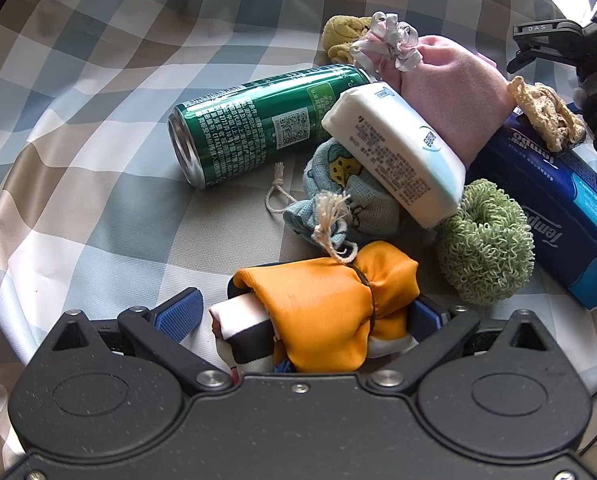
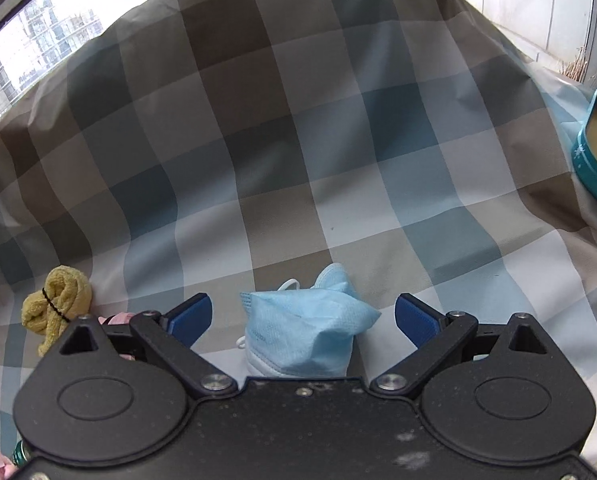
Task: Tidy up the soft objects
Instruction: 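Close the left tool on the orange bundle while the right tool grasps the blue mask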
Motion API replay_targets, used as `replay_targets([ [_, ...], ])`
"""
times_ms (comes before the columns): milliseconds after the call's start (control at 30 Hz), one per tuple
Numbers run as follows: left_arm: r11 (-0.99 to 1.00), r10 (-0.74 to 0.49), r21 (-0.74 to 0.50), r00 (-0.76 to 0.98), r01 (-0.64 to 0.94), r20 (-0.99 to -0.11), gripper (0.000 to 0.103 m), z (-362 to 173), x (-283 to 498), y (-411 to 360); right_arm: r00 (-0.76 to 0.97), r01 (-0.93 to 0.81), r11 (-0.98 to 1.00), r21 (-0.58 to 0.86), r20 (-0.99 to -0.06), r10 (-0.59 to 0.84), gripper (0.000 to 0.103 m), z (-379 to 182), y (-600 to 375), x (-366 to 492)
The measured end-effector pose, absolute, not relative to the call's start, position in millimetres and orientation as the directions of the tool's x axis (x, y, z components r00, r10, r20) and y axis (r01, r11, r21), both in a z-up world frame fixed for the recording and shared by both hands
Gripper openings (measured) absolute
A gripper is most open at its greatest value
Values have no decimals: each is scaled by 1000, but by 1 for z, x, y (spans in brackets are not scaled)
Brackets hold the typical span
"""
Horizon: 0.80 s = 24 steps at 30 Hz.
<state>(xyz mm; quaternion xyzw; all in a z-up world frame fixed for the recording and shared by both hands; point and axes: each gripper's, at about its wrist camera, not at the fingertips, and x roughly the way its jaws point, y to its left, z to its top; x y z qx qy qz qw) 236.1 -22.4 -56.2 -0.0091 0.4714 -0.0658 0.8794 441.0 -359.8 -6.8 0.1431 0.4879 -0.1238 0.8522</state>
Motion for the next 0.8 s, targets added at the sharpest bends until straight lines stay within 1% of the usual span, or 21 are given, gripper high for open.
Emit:
replay_targets([
  [200,990,-130,-83,548,110,-826,99,-56,236,-22,440,337,939,72,-894,-90,98,-24,-355,457],
  [267,990,-136,-91,548,109,-825,99,-56,236,-20,428,339,939,49,-897,-108,85,-28,-354,458],
  [300,989,-140,-96,548,108,-825,98,-56,236,-20,422,336,941,43,-900,-109,75,-29,-354,457],
  [333,989,-143,-100,548,107,-824,98,-56,236,-19,424,338,940,43,-899,-111,71,-29,-354,455],
  [367,989,-145,-104,549,105,-823,95,-56,236,-18,433,339,939,50,-895,-109,70,-28,-355,453],
  [400,989,-142,-101,558,104,-818,89,-55,235,-17,443,337,940,54,-890,-108,66,-26,-355,449],
  [433,989,-143,-100,563,106,-814,85,-53,235,-16,455,331,942,52,-884,-111,64,-23,-354,446],
  [500,986,-164,-122,561,111,-811,77,-52,236,-13,482,323,945,38,-867,-130,63,-14,-352,438],
  [533,985,-173,-135,559,109,-811,76,-51,237,-12,499,319,947,29,-855,-142,62,-9,-351,434],
  [600,983,-185,-152,557,107,-809,70,-51,239,-10,528,312,950,24,-835,-152,59,3,-350,424],
  [667,979,-202,-170,554,109,-808,68,-49,239,-8,554,313,949,37,-819,-150,59,16,-351,414],
  [800,973,-229,-201,541,111,-809,67,-45,234,-3,610,310,948,73,-780,-140,59,46,-352,388],
])
